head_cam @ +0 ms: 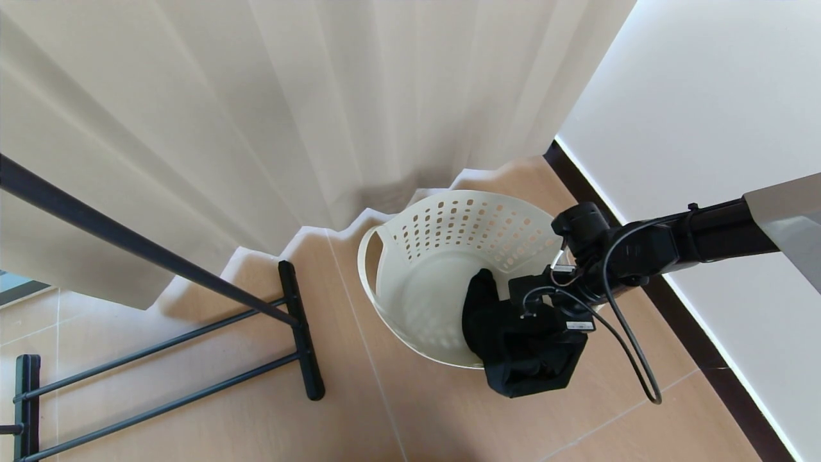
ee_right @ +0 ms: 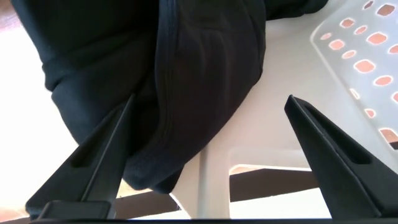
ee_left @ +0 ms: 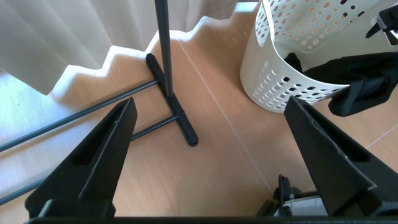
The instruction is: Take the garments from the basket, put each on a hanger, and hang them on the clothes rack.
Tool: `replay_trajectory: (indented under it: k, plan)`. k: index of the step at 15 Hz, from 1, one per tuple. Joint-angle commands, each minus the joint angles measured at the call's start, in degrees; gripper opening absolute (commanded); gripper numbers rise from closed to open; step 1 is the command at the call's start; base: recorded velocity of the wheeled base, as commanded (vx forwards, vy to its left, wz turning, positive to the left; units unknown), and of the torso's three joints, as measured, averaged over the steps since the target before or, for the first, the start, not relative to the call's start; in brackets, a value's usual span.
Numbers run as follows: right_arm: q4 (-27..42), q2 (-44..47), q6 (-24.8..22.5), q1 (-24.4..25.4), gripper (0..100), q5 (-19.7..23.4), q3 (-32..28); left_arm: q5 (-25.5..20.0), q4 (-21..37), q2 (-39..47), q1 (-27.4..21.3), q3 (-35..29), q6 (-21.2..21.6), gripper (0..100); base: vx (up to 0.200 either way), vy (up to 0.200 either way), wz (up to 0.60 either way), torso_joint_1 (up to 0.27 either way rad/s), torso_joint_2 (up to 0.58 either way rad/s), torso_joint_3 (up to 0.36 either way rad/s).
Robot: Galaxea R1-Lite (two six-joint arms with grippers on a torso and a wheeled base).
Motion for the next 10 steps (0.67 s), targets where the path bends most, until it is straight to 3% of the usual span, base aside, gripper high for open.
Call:
replay_trajectory:
  k: [1,10]
  plan:
    - [0.05,1.38,0.00,0.05,100,0.00,-1.09,-0.02,-0.01,0.07,0.00,0.01,-0.01,100,0.000,0.000,0.00,0.000,0.00,0.000]
    - [0.49,4.45,0.09,0.75,100,-1.85,-4.87,-0.02,-0.01,0.07,0.00,0.01,-0.01,100,0.000,0.000,0.00,0.000,0.00,0.000]
